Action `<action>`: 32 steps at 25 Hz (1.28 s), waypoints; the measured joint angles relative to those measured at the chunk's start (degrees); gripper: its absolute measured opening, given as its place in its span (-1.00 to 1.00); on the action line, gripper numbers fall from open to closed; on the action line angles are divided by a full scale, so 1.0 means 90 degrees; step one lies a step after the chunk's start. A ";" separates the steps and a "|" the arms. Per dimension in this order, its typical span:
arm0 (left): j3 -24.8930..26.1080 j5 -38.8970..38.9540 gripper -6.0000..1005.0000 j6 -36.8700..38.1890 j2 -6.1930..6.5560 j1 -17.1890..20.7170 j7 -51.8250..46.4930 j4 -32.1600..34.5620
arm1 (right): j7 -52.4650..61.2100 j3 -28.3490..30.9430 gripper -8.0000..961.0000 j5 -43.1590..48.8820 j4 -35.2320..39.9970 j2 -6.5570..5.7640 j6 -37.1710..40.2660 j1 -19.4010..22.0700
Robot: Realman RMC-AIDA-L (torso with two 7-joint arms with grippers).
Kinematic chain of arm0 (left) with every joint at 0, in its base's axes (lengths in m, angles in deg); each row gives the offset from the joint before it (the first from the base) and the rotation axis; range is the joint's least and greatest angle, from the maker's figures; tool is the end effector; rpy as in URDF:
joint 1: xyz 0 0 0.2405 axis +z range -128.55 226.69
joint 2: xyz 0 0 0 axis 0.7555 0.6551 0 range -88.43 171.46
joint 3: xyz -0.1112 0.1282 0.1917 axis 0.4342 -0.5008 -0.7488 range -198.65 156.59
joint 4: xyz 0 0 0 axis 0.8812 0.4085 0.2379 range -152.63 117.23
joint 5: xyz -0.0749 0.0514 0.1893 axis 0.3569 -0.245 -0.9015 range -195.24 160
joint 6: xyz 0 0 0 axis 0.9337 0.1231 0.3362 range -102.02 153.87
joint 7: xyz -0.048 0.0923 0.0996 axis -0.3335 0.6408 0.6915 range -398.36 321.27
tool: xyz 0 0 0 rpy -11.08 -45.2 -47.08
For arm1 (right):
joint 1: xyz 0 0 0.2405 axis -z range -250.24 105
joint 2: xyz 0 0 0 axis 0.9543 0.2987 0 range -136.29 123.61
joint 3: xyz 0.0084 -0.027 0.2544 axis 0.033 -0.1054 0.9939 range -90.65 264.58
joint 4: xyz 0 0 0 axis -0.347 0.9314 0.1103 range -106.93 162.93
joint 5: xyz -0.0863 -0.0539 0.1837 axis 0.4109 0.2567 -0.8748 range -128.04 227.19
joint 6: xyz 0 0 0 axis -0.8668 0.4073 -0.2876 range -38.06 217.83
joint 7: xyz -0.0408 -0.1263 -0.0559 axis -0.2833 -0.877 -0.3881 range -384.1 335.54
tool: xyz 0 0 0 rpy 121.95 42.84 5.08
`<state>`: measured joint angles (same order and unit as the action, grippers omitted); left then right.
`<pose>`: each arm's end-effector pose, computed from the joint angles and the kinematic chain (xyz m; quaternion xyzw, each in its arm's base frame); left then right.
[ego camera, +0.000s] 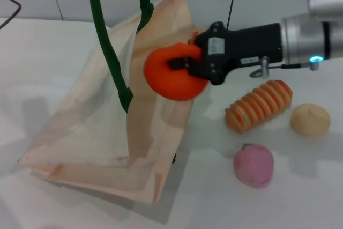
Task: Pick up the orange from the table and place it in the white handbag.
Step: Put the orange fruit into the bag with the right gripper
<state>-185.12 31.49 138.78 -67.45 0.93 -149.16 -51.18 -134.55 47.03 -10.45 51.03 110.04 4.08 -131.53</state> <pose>-0.2122 0.3762 0.1373 -0.7809 -0.3570 -0.5085 0.0644 0.1177 0.4051 -0.0336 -0.9768 -0.0104 0.2108 0.0351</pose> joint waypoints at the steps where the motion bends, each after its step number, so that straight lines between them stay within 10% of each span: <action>1: 0.0000 -0.0003 -0.76 0.0000 0.0000 -0.0007 -0.0001 0.0002 | -0.0030 -0.0011 -0.80 -0.0023 -0.0080 0.0003 0.0081 -0.0062; 32: 0.0000 -0.0018 -0.76 -0.0010 0.0002 -0.0180 -0.0042 0.0077 | -0.0433 0.0026 -0.82 -0.0100 -0.1620 0.0102 0.3347 -0.1102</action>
<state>-185.12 31.33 138.69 -67.43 -0.69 -149.55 -50.48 -138.44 47.26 -11.35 36.45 110.95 34.20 -141.45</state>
